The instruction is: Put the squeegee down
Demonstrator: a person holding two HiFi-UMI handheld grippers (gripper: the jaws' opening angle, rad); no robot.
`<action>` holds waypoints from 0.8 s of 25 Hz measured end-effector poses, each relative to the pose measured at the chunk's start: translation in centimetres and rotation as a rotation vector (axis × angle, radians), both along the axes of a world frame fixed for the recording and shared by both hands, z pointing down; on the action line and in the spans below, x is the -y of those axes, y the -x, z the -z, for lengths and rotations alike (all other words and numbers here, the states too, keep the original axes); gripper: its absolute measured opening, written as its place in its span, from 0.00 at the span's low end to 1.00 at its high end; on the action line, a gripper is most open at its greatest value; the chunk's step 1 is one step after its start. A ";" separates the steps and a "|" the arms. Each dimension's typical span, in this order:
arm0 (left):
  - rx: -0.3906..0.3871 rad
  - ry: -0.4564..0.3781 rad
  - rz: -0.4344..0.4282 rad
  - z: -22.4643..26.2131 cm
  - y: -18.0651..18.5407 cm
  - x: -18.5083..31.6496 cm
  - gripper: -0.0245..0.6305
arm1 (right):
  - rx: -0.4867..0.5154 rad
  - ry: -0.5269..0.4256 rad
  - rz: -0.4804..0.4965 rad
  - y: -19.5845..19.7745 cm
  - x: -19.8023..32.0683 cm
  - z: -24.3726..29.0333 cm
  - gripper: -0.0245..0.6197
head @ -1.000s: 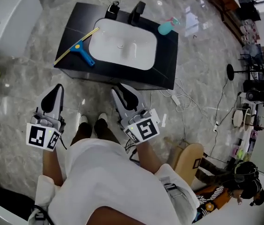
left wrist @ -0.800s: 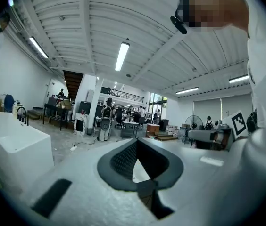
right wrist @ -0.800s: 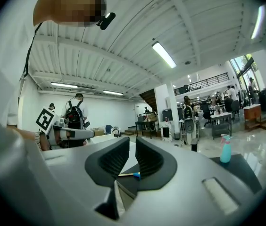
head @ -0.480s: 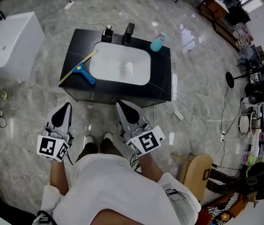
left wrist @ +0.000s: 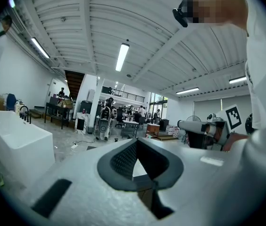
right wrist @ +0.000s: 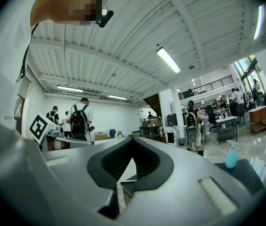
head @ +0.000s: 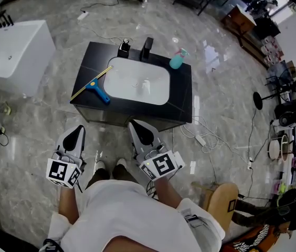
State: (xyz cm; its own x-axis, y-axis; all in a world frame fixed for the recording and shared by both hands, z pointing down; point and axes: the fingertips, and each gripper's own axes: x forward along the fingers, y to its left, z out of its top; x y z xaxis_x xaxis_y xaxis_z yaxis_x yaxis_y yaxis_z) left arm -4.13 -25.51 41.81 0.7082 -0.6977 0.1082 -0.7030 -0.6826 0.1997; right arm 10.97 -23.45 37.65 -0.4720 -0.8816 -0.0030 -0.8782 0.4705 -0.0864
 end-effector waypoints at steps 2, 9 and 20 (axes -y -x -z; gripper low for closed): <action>0.000 -0.007 0.002 0.3 0.1 0.0 0.04 | -0.007 -0.006 0.002 0.1 0.1 0.3 0.05; 0.004 -0.013 -0.006 0.7 0.0 -0.3 0.04 | -0.019 -0.011 -0.001 0.0 -0.1 0.5 0.05; 0.006 -0.007 -0.021 0.3 -0.7 -0.2 0.04 | -0.023 0.004 0.002 -0.2 0.0 -0.1 0.05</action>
